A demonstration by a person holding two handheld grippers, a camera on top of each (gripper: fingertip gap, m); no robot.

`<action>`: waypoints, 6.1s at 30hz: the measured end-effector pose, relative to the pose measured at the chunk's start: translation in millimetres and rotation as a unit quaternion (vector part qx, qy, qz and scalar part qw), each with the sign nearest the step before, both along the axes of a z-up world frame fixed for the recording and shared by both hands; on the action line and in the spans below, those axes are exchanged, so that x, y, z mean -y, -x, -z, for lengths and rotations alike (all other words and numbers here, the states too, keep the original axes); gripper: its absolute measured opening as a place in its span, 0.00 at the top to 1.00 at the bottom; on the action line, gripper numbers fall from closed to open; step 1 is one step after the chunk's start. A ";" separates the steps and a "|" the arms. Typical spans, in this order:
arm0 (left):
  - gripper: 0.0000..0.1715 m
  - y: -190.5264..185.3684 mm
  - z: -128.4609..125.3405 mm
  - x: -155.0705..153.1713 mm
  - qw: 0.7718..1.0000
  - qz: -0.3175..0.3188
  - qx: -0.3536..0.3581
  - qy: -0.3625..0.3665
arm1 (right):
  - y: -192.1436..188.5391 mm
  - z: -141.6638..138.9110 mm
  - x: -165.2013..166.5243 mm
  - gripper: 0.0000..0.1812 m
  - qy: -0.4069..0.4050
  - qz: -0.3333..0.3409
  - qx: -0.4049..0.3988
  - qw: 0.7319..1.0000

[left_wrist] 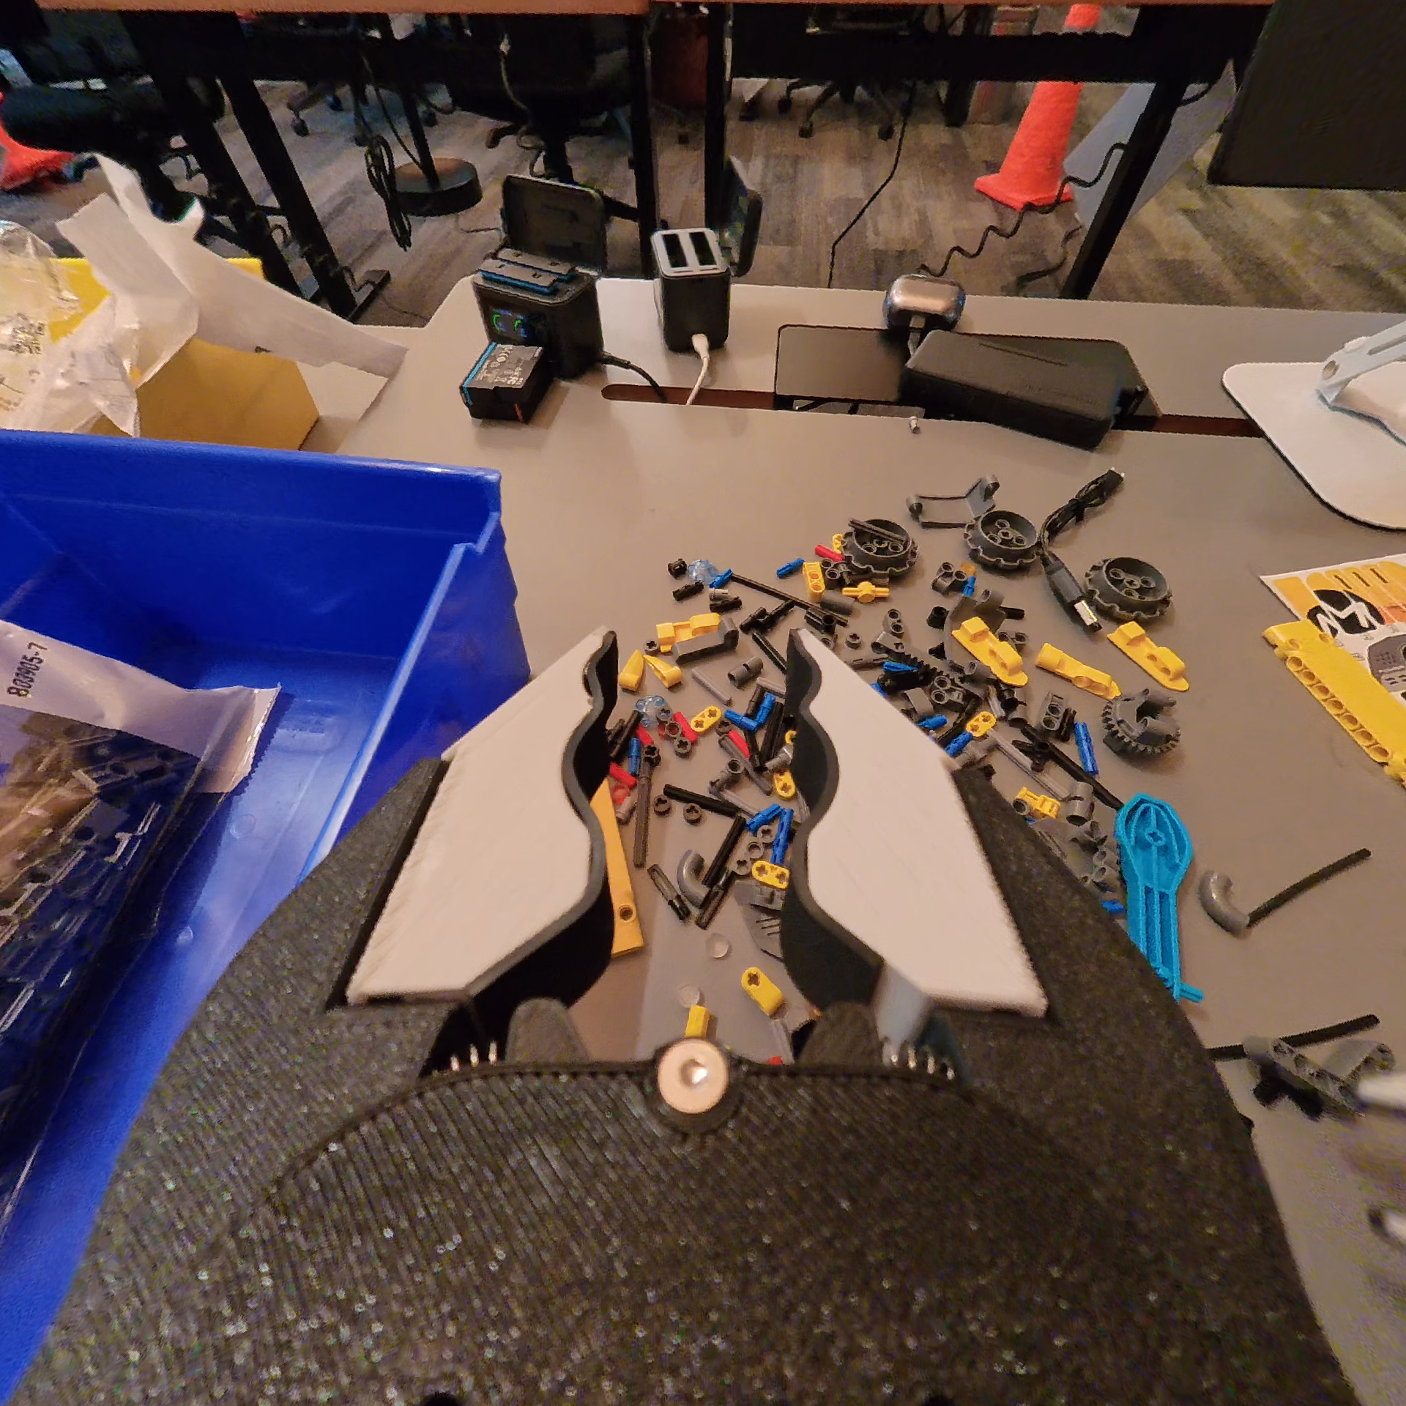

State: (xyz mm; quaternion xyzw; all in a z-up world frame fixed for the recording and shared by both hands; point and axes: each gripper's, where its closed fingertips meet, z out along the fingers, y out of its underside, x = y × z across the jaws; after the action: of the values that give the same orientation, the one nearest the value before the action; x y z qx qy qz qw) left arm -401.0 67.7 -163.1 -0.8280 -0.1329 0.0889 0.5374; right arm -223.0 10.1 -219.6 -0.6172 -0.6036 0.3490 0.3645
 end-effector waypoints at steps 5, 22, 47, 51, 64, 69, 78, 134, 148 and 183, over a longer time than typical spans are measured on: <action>0.75 -0.4 -2.1 0.3 1.000 0.002 0.002 -0.006 | -5.4 -12.9 -73.3 0.89 -0.002 0.122 0.024 0.992; 0.75 4.2 -14.9 7.0 0.999 -0.001 0.010 -0.036 | 4.0 6.9 -134.6 0.85 0.020 0.167 0.085 0.982; 0.75 0.0 -6.7 1.4 1.000 -0.001 -0.005 -0.011 | -28.4 -12.0 -47.6 0.82 0.022 0.087 -0.009 0.996; 0.75 0.8 -4.1 0.7 1.000 -0.004 -0.013 -0.003 | -20.3 -25.4 -24.3 0.82 0.013 0.040 -0.047 0.998; 0.78 9.8 -35.1 10.9 0.996 -0.036 -0.040 -0.072 | -7.8 0.0 7.9 0.83 0.074 -0.016 -0.031 0.997; 0.79 11.1 -46.1 14.6 0.993 -0.042 -0.043 -0.102 | -8.0 -0.4 8.1 0.82 0.079 -0.018 -0.033 0.996; 0.78 8.3 -43.9 11.7 0.994 -0.034 -0.043 -0.098 | -8.1 -0.1 8.1 0.82 0.094 -0.022 -0.033 0.995; 0.80 5.2 -51.1 14.0 0.991 -0.022 -0.011 -0.128 | -6.0 7.0 13.6 0.79 0.064 -0.030 -0.010 0.997; 0.66 -41.8 16.8 -13.7 0.992 0.094 -0.032 0.074 | -5.5 8.4 10.7 0.79 0.070 -0.023 -0.005 0.997; 0.40 142.1 -22.8 188.4 0.943 -0.330 -0.003 0.035 | -28.3 -59.6 19.4 0.71 -0.019 0.006 -0.060 0.998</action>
State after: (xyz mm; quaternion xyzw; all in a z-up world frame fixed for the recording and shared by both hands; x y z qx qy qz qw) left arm -543.1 -120.8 -140.3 -0.7560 -0.3936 0.2680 0.4492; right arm -194.8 -9.3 -160.0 -0.5920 -0.5836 0.3716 0.4134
